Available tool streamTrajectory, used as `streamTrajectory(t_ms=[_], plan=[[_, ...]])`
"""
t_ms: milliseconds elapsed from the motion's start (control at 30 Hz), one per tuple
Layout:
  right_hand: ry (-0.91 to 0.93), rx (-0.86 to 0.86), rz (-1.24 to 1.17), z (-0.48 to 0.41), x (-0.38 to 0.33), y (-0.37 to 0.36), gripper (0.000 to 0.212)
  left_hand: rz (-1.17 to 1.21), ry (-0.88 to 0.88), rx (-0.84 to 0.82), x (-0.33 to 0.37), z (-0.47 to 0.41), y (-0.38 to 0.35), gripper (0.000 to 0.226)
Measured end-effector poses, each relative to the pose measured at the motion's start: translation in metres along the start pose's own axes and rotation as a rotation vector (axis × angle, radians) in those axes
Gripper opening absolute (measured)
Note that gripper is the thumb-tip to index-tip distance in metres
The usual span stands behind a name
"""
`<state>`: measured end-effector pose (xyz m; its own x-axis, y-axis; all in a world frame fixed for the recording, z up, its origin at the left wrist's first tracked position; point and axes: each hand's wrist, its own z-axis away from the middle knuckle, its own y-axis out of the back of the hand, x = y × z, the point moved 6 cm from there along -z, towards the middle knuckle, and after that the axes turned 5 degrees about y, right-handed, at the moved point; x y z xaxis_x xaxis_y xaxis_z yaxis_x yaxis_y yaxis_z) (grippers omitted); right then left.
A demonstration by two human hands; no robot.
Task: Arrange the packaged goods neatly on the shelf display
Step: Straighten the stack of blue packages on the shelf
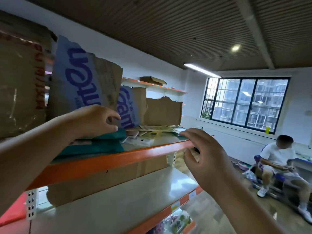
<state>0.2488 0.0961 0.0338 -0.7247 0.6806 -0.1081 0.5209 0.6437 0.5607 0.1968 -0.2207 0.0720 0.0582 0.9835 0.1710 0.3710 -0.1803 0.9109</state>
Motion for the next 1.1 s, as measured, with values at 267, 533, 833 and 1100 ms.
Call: streamTrajectory(t_ms=[267, 533, 833, 1100], plan=[[0.166, -0.211, -0.080, -0.087, 0.004, -0.134, 0.044, -0.359, 0.137, -0.321, -0.055, -0.071, -0.063, 0.050], [0.241, -0.249, -0.256, -0.157, 0.003, -0.222, 0.039, -0.272, 0.165, -0.434, -0.060, -0.075, -0.081, 0.072], [0.267, -0.352, -0.402, -0.216, 0.012, -0.250, 0.044, -0.345, 0.086, -0.152, -0.048, -0.075, -0.082, 0.035], [0.306, -0.288, -0.590, -0.247, 0.032, -0.259, 0.037, -0.382, 0.094, 0.313, -0.053, -0.070, -0.028, 0.040]])
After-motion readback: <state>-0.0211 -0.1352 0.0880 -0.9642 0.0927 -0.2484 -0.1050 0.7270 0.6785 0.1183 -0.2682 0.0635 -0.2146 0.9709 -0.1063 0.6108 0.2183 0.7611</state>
